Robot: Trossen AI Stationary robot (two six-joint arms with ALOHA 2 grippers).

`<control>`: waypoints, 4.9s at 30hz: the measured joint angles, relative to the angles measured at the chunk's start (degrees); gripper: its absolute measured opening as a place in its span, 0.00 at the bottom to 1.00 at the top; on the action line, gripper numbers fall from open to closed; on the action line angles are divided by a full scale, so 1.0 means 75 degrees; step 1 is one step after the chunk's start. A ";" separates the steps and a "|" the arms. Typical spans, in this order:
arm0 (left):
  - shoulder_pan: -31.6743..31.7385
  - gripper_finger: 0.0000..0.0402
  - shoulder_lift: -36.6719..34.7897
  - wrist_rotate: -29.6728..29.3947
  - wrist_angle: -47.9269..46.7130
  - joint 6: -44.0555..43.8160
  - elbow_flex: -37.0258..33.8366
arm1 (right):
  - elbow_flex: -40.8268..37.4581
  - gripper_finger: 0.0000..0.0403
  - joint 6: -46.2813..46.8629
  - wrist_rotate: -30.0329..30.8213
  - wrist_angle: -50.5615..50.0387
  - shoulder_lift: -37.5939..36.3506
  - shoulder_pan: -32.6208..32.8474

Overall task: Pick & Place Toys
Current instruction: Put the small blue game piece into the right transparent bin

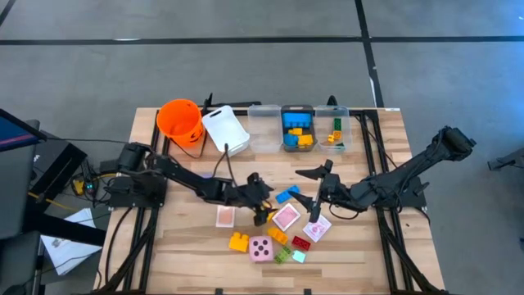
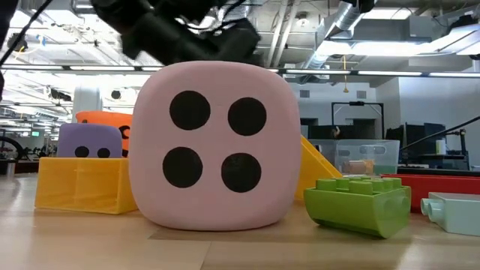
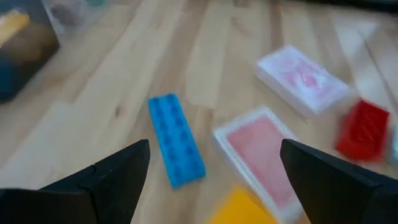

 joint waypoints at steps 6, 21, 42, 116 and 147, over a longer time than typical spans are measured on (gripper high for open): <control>0.0373 0.88 0.0741 -0.0022 -0.0056 0.0009 0.0501 | 0.0001 0.79 -0.0002 0.0000 -0.0046 0.0000 0.0000; 0.0489 0.88 0.1617 0.0005 -0.0621 -0.0035 0.0850 | 0.0003 0.79 -0.0003 0.0000 -0.0131 0.0000 0.0000; 0.0582 0.79 0.1617 -0.0548 -0.0979 -0.0574 0.0844 | 0.0003 0.79 -0.0006 0.0003 -0.0131 0.0000 0.0000; 0.1547 0.75 0.1620 0.2957 0.0041 0.3963 0.0838 | -0.0005 0.79 0.0391 0.0000 -0.0412 0.0200 -0.0340; 0.1509 0.32 0.2358 0.3387 0.0157 0.3545 0.1239 | 0.0041 0.79 0.0332 -0.0002 0.0129 0.0694 -0.0667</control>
